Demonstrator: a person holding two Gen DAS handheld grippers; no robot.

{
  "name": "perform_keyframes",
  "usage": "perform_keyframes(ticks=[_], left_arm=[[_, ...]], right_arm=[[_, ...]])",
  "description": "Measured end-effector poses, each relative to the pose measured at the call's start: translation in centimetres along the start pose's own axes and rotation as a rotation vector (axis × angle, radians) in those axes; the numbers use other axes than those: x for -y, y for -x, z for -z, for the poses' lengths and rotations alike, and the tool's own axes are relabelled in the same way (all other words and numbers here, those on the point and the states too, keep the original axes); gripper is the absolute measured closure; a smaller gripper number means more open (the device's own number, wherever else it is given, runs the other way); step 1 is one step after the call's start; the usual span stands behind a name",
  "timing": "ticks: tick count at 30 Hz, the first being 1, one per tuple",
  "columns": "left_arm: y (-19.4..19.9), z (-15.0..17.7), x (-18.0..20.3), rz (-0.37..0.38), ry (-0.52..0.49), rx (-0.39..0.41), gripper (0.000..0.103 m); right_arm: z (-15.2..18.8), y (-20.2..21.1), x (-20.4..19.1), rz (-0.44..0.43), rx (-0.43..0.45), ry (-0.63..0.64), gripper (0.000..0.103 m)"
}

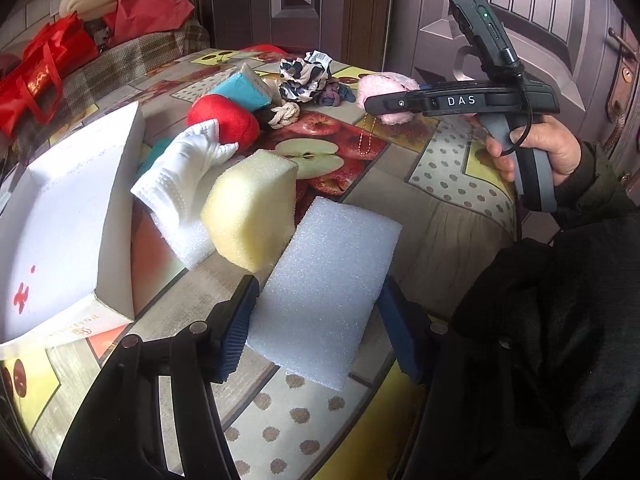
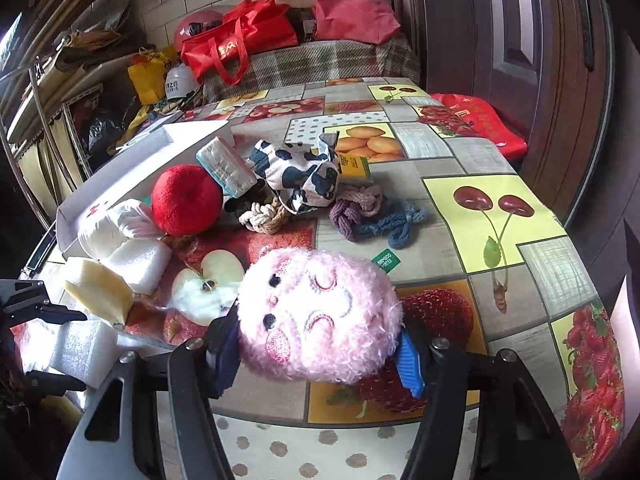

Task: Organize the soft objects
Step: 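Carry both items over the white box, open the right tool to drop the plush while lowering the foam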

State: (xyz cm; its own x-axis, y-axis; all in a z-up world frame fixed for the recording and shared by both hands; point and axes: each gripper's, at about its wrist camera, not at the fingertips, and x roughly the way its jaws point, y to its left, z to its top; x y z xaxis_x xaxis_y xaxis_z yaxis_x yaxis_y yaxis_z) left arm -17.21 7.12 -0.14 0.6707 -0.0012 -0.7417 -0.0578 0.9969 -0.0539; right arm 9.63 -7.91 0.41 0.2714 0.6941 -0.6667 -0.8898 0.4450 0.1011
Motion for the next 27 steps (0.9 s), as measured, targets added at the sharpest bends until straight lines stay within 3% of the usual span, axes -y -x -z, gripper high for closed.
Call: perform_keyframes(ticks=[3, 6, 8, 10, 15, 19, 23, 27], left_arm=[[2.3, 0.0, -1.5, -0.095, 0.063, 0.115, 0.042], [4.3, -0.3, -4.4, -0.315, 0.145, 0.246, 0.041], [5.2, -0.2, -6.5, -0.452, 0.216, 0.319, 0.041], [5.8, 0.3, -8.5, -0.531, 0.294, 0.353, 0.041], [7.6, 1.9, -10.0, -0.583, 0.38, 0.421, 0.041], [7.1, 2.2, -11.1, -0.613, 0.426, 0.409, 0.041], [7.2, 2.3, -12.0, -0.708, 0.426, 0.447, 0.041], [6.9, 2.3, -13.7, -0.723, 0.462, 0.442, 0.041]], right_arm=[[-0.8, 2.5, -0.3, -0.02, 0.137, -0.031, 0.039], [-1.5, 4.0, -0.8, 0.006, 0.291, -0.072, 0.038], [-1.7, 3.8, -1.3, 0.014, 0.335, -0.096, 0.038], [-1.6, 3.2, -2.0, 0.018, 0.352, -0.101, 0.038], [-1.9, 2.5, -4.0, -0.007, 0.359, -0.068, 0.038], [-2.1, 2.4, -5.7, -0.03, 0.386, -0.033, 0.038], [-2.2, 2.2, -7.9, -0.046, 0.419, 0.021, 0.038], [-2.3, 1.8, -10.1, -0.06, 0.424, 0.086, 0.038]])
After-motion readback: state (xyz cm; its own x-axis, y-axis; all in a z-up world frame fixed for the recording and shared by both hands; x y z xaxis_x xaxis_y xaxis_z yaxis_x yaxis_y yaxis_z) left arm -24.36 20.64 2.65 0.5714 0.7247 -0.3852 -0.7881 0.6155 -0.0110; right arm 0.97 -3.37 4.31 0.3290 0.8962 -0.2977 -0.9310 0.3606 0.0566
